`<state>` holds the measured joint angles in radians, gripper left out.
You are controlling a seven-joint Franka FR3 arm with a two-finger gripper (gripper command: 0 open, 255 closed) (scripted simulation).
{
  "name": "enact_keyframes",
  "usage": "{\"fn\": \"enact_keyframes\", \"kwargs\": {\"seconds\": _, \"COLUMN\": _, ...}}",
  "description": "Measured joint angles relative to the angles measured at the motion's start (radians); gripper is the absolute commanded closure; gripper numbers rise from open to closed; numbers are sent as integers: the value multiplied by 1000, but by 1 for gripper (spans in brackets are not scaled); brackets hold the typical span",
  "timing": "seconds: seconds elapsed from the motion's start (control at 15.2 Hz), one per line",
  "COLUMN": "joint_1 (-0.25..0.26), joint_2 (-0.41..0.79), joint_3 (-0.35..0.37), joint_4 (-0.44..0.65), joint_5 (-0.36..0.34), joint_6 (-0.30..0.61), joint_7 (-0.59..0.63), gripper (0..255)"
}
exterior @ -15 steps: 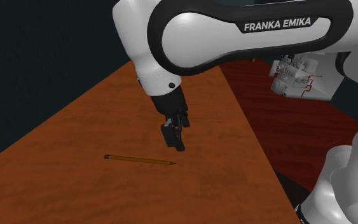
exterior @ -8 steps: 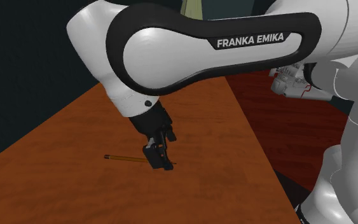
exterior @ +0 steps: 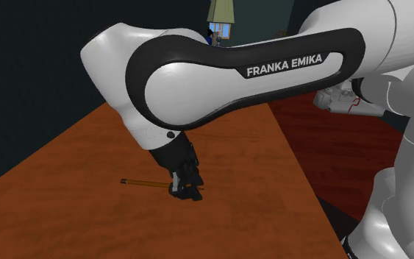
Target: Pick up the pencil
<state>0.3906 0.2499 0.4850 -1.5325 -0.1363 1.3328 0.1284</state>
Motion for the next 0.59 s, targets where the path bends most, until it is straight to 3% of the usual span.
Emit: {"fn": "enact_keyframes", "kwargs": {"seconds": 0.59, "joint_1": -4, "joint_2": -4, "joint_3": -3, "joint_4": -4, "joint_5": -18, "joint_6": -6, "joint_7": -2, "gripper": 255}}
